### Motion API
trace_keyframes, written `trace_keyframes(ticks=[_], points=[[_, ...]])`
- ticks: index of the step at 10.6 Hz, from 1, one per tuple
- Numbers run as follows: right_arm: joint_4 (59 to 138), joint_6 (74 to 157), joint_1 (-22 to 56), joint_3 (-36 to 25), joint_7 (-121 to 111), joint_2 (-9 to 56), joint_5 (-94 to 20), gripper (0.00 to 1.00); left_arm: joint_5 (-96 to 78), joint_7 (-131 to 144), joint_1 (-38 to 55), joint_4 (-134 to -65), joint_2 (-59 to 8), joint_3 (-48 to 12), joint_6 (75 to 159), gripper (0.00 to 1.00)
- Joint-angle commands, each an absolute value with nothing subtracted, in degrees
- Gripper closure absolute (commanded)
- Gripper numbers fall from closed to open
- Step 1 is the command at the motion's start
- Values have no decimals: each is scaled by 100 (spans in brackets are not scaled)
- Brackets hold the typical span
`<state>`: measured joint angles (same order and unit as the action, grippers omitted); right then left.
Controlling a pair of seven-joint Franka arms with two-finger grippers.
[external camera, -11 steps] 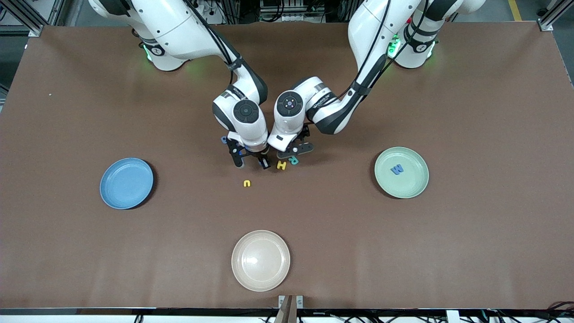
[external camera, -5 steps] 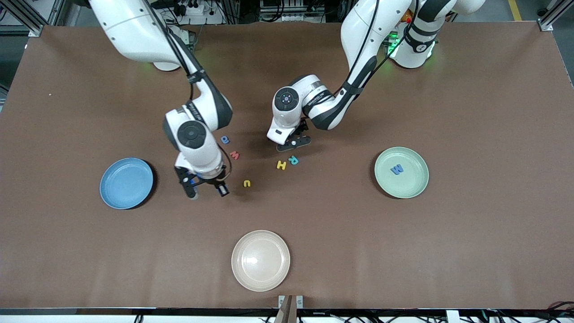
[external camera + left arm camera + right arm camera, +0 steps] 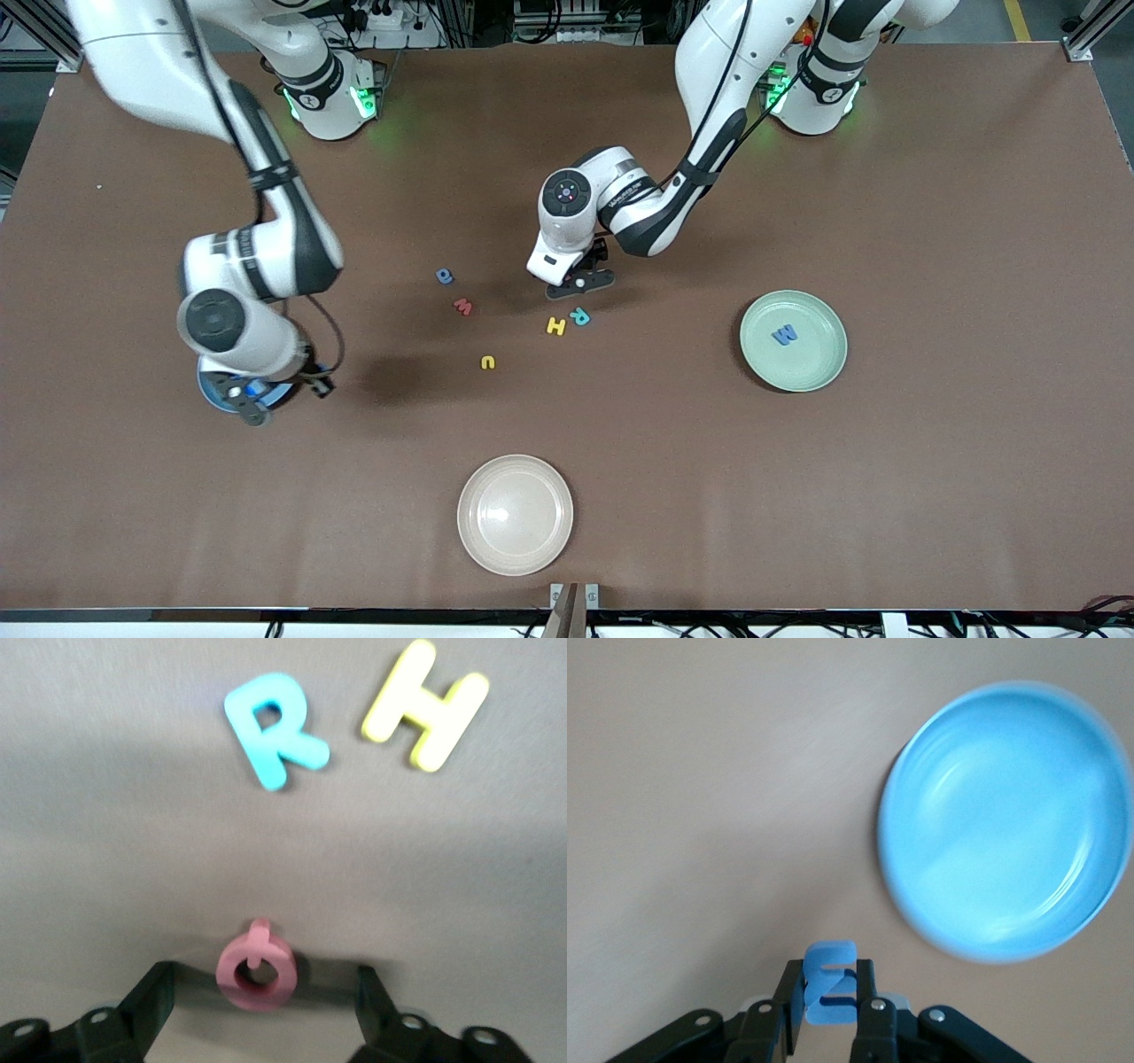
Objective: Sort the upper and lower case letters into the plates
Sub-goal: 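Carry the e to the blue plate and open the right gripper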
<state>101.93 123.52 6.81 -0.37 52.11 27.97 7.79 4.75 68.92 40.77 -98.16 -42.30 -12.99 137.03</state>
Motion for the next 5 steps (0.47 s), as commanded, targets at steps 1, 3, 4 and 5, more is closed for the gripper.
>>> trace_keyframes(ticks=[1, 3, 4, 5], points=[[10424, 12340, 64, 79, 4127, 2636, 853, 100, 624, 6829, 3981, -9932, -4104, -1301, 13755, 14], [10415, 12384, -289, 79, 3518, 2680, 853, 100, 624, 6855, 3982, -9949, -4131, -1301, 13755, 20], [10406, 12384, -307, 79, 3516, 2698, 853, 68, 624, 6899, 4034, -9949, -4157, -1301, 13755, 21], [10415, 12384, -316, 79, 3585, 2698, 844, 7, 615, 6995, 4052, -9949, -4157, -1309, 13755, 23]])
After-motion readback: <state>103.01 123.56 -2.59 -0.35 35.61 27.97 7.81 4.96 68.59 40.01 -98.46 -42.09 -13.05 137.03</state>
